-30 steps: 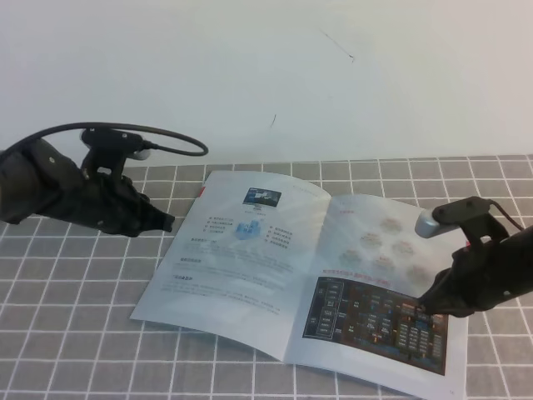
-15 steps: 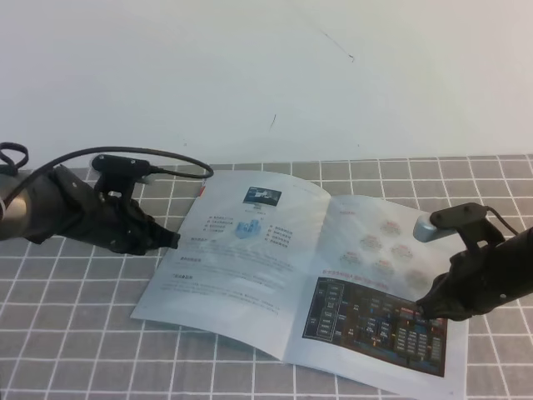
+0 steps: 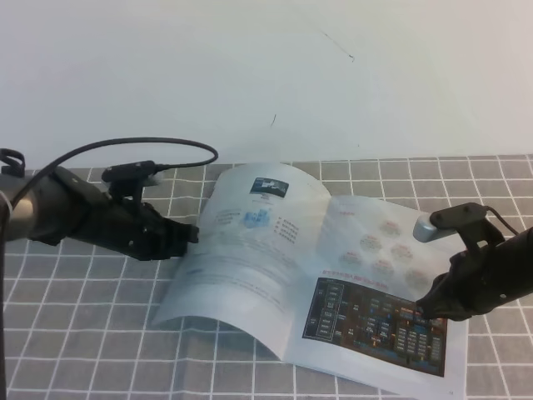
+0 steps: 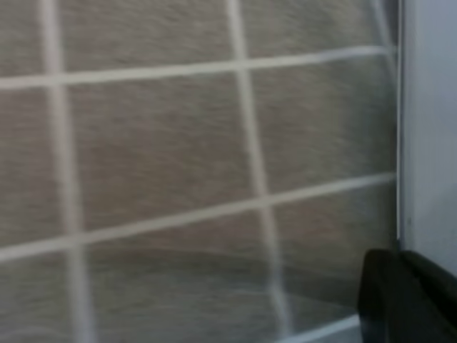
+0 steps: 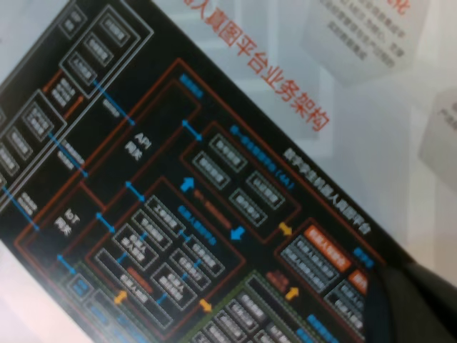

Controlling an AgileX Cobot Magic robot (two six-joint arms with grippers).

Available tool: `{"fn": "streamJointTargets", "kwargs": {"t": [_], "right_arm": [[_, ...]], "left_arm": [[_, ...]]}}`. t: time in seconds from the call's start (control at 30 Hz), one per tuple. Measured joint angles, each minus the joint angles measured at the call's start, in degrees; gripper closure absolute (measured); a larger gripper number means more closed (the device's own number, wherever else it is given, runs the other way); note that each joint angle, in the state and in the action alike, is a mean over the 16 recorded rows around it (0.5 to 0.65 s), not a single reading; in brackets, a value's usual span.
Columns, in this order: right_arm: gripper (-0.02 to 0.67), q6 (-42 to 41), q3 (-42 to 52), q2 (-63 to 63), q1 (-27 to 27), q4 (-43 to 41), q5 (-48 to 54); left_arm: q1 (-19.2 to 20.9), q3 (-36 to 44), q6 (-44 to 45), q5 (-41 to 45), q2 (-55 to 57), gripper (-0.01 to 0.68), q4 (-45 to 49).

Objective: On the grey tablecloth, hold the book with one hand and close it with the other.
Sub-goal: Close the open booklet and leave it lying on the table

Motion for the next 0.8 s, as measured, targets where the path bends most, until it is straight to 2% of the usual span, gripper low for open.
{"fn": "streamJointTargets", "kwargs": {"t": [0.3,0.53,0.8], "right_arm": [[0.651,0.0,0.0,0.0,0.0,0.2,-0.1],[0.651,-0.1,0.0,0.0,0.0,0.4,-0.3],[0.651,-0.3,0.0,-1.9,-0.5,0.5,-0.5]], "left_arm": [[-6.3,0.0,5.0,4.6,-0.1,0.676,-7.6],[-11.4,0.2,12.1,8.2,-2.8,0.676,-18.4],[-14.2,0.4,19.1,12.4,-8.9,0.676,-30.5]]}}
